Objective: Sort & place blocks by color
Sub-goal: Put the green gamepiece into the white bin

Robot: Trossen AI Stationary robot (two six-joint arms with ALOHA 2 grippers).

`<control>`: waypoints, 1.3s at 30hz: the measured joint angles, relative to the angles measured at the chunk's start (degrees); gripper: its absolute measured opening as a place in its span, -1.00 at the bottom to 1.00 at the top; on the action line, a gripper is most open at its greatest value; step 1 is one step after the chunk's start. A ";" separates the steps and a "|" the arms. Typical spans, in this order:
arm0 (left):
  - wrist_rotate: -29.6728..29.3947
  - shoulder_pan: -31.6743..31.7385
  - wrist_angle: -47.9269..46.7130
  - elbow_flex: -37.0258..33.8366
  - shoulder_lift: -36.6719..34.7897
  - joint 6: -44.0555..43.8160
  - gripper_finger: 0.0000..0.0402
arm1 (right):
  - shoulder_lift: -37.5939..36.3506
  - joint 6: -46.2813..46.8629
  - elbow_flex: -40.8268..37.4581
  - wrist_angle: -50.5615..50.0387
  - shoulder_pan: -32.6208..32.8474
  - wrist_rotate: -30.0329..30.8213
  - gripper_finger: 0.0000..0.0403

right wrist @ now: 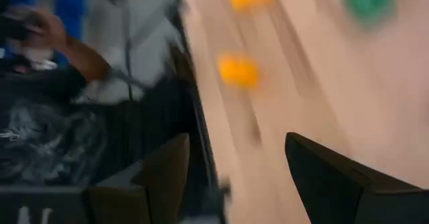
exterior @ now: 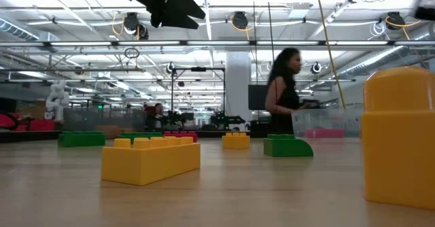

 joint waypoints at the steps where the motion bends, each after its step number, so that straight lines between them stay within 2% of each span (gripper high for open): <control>1: 0.00 0.00 0.01 0.00 0.00 0.00 0.33 | 0.30 -4.53 0.00 2.25 -1.12 2.57 0.18; 4: 0.00 0.00 0.03 0.00 0.00 0.00 0.33 | 1.54 -14.59 0.00 5.68 -5.22 8.47 0.18; 7: 0.00 0.00 0.03 0.00 0.00 0.00 0.33 | 3.28 -20.36 0.00 4.60 -10.01 9.69 0.18; 9: 0.00 0.00 0.03 0.00 0.00 -0.01 0.33 | 4.95 -21.49 0.00 2.93 -13.08 9.11 0.18; 13: 0.00 0.00 0.03 0.00 0.00 -0.02 0.33 | 9.86 -23.11 0.00 2.27 -17.66 3.29 0.18; 19: 0.00 0.00 0.02 0.00 0.00 -0.30 0.33 | 17.74 -32.10 0.00 10.03 -21.49 0.74 0.18; 23: 0.00 0.00 -0.06 0.00 0.00 -1.40 0.33 | 21.71 -36.19 0.00 13.49 -23.76 0.39 0.18; 26: 0.00 0.00 -0.08 0.00 0.00 -1.55 0.33 | 24.47 -39.04 0.00 12.76 -24.68 -2.57 0.18; 32: 0.00 0.00 -0.08 0.00 0.00 -1.60 0.33 | 28.65 -50.09 0.00 13.08 -24.30 -0.73 0.19; 39: -0.01 0.00 -0.28 0.01 0.02 -1.81 0.33 | 30.89 -53.80 0.00 17.39 -24.32 -0.65 0.36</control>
